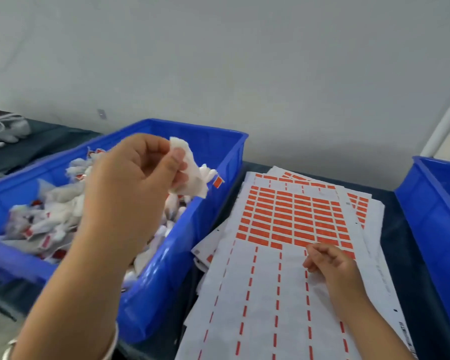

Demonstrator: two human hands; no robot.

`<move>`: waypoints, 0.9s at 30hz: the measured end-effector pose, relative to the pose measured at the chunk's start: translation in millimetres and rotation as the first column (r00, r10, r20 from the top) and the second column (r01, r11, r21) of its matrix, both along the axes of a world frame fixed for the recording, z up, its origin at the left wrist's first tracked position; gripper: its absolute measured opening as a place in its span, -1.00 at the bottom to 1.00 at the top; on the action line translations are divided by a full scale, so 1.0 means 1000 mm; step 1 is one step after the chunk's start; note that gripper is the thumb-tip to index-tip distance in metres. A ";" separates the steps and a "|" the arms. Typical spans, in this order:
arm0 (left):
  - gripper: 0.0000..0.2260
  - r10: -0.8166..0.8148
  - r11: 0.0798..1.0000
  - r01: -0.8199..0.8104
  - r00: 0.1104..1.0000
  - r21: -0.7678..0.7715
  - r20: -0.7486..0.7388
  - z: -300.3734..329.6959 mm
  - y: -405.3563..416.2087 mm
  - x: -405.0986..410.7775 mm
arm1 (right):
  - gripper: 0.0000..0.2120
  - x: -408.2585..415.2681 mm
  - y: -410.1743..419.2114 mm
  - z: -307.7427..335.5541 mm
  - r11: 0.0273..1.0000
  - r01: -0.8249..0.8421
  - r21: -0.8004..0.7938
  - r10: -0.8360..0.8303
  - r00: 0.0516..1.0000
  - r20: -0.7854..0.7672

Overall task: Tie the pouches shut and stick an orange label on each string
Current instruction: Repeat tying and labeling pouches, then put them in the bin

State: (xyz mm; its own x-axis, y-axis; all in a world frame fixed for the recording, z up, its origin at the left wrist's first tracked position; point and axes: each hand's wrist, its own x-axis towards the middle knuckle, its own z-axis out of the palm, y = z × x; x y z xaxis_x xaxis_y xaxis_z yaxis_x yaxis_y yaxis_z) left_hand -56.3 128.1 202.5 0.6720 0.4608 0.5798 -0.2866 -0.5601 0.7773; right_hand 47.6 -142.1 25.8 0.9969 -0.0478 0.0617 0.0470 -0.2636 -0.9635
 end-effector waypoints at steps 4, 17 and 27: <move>-0.87 0.087 0.987 -0.052 0.970 0.154 -0.226 0.008 0.045 -0.009 | -0.91 0.001 0.001 -0.001 0.998 -0.025 -0.054 0.026 1.000 0.013; -0.71 0.188 0.893 0.214 0.623 0.397 -0.759 -0.032 0.071 0.003 | -0.94 -0.022 0.019 0.022 0.725 -0.223 -0.651 0.196 0.974 -0.116; -0.75 -0.320 0.713 0.638 0.665 0.291 -0.675 -0.028 -0.049 -0.008 | -0.78 -0.096 -0.027 0.112 0.645 -0.212 -0.734 0.249 0.967 -0.060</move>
